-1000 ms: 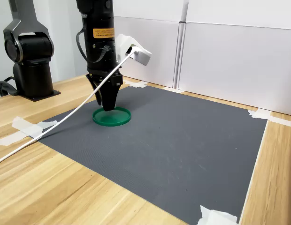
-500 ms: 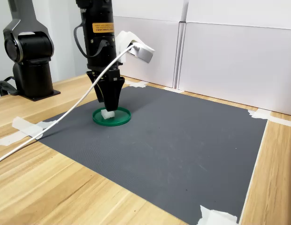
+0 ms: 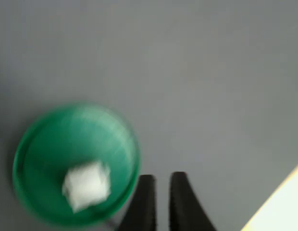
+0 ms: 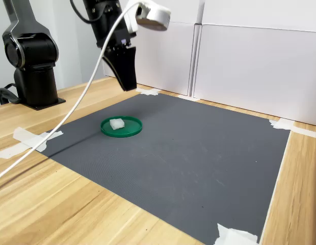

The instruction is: Grasp a white terminal and put it in the green lid.

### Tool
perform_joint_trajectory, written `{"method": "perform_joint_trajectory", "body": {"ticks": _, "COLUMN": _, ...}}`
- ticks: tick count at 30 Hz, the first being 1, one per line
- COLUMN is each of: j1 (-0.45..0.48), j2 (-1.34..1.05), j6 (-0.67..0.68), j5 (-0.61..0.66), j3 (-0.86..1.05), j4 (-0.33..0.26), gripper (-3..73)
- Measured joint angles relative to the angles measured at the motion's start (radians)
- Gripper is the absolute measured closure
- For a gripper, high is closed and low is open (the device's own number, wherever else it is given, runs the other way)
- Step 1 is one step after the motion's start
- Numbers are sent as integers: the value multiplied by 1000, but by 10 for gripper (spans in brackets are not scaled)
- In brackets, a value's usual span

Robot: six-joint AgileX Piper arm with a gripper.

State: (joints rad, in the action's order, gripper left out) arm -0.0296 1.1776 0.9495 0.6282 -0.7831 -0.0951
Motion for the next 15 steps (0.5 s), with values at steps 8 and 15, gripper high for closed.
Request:
{"method": "perform_joint_trajectory", "body": {"ticks": 8, "j1": 0, "j2": -175, "j6": -82, "j5": -184, "j3": 3, "j4": -207, "gripper": 713}}
{"method": "perform_joint_trajectory", "body": {"ticks": 15, "j1": 0, "j2": -293, "j6": -272, "j5": -381, "j3": 23, "j4": -353, "gripper": 715}}
